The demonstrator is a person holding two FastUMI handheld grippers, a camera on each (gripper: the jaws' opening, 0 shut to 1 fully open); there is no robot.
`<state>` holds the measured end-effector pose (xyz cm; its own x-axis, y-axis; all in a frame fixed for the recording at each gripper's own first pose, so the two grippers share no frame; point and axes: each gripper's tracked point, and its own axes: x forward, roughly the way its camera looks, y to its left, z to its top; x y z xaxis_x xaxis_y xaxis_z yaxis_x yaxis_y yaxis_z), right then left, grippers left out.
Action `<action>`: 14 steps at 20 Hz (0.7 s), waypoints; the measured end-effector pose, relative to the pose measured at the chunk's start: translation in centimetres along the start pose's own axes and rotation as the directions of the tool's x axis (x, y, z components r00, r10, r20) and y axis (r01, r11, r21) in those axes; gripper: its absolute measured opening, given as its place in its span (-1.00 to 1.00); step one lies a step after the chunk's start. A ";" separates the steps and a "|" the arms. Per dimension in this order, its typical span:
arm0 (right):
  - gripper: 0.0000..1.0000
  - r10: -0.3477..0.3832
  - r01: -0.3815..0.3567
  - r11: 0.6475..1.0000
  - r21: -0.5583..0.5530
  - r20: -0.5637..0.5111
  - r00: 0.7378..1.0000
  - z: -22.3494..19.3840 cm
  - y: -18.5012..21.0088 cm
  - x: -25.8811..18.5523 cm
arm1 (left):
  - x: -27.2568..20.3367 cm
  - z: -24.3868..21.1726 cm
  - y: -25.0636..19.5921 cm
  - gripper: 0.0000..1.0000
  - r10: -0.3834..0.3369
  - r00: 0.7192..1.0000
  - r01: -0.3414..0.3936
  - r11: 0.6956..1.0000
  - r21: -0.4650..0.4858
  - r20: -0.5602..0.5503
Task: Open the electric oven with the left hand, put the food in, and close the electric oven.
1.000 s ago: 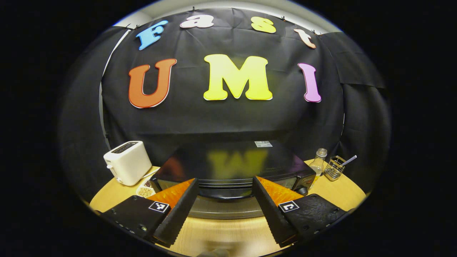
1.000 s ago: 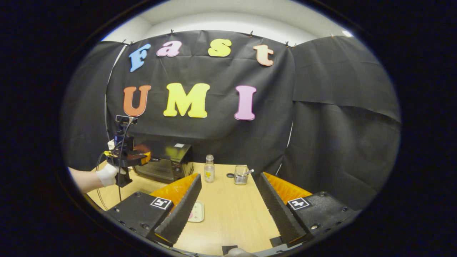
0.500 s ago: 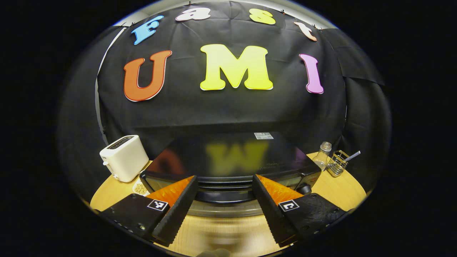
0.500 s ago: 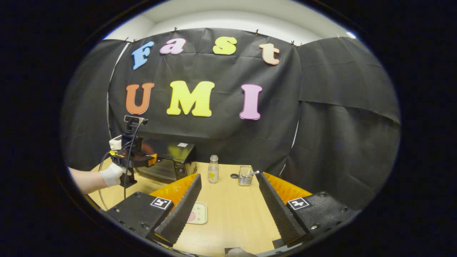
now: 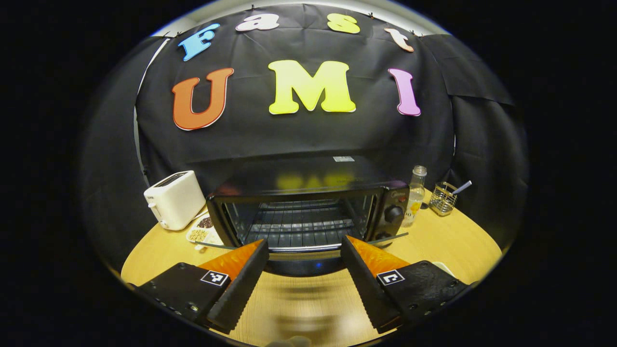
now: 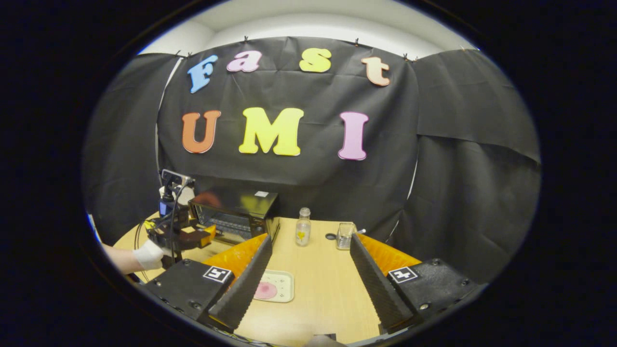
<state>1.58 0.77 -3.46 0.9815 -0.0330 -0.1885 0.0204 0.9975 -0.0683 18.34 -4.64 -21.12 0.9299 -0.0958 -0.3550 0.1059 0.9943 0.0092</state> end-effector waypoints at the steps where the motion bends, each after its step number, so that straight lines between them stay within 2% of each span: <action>1: 1.00 0.002 -0.002 1.000 -0.002 0.001 1.000 -0.1 0.1 -0.4 | -0.5 -1.0 -0.1 0.92 -0.001 1.000 0.001 1.000 0.006 -0.013; 8: 1.00 -0.029 0.028 1.000 -0.013 -0.034 0.999 -2.5 -0.6 -2.6 | -2.4 -7.5 -0.5 0.92 -0.002 0.994 0.004 1.000 0.016 -0.108; 14: 1.00 -0.066 0.067 0.998 0.005 -0.068 0.995 -4.6 -1.9 -3.7 | -2.6 -11.2 -0.5 0.92 -0.001 0.983 0.009 0.999 0.041 -0.185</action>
<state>-2.95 -1.26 -7.12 0.9628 -0.1034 -0.2497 0.0870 0.9933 -0.0758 11.97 -4.39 -30.65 0.8486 -0.0866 -0.5218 0.1283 0.9907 0.0442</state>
